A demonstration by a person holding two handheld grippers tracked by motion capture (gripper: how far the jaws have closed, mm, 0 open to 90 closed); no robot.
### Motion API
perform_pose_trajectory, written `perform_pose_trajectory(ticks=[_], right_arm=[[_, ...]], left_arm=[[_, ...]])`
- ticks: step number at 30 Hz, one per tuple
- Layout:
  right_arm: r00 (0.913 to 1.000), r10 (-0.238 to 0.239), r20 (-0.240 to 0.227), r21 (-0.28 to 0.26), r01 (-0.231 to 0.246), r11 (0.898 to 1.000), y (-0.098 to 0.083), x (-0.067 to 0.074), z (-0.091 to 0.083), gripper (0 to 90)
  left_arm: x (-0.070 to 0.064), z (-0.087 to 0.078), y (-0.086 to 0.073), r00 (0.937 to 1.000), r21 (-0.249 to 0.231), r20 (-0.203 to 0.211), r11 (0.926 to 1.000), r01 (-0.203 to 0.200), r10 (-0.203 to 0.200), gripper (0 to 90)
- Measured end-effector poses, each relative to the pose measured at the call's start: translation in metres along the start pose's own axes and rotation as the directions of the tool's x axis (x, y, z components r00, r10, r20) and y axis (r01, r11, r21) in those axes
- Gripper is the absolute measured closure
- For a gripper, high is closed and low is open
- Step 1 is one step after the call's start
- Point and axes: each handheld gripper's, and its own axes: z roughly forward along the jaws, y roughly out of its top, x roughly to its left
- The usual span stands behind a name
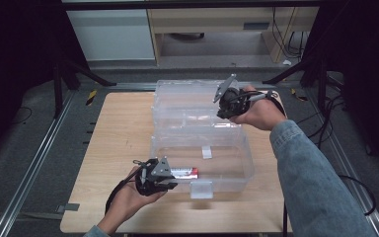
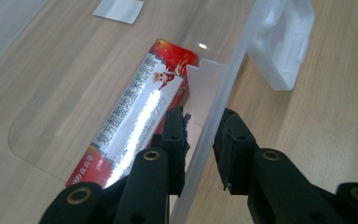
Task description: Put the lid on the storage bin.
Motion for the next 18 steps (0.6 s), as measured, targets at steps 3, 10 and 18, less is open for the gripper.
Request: perform_pose_trajectory(ticks=[3,10,18], right_arm=[[0.9999,-0.01,-0.005,-0.004,0.01,1.0,-0.001,0.001,-0.003,86.4],[0.9992,-0.038,-0.015,-0.02,0.038,0.999,-0.002,0.015,-0.015,87.5],[0.9985,-0.047,-0.026,-0.049,0.046,0.998,-0.01,0.029,-0.026,88.1]], left_arm=[[0.002,0.0,0.0,1.0,0.0,-0.001,1.0,-0.002,0.002,73.4],[0.0,0.001,0.001,0.9999,-0.003,-0.012,1.0,0.002,-0.002,72.9],[0.001,0.001,0.001,1.0,-0.004,-0.01,1.0,0.002,-0.002,72.6]])
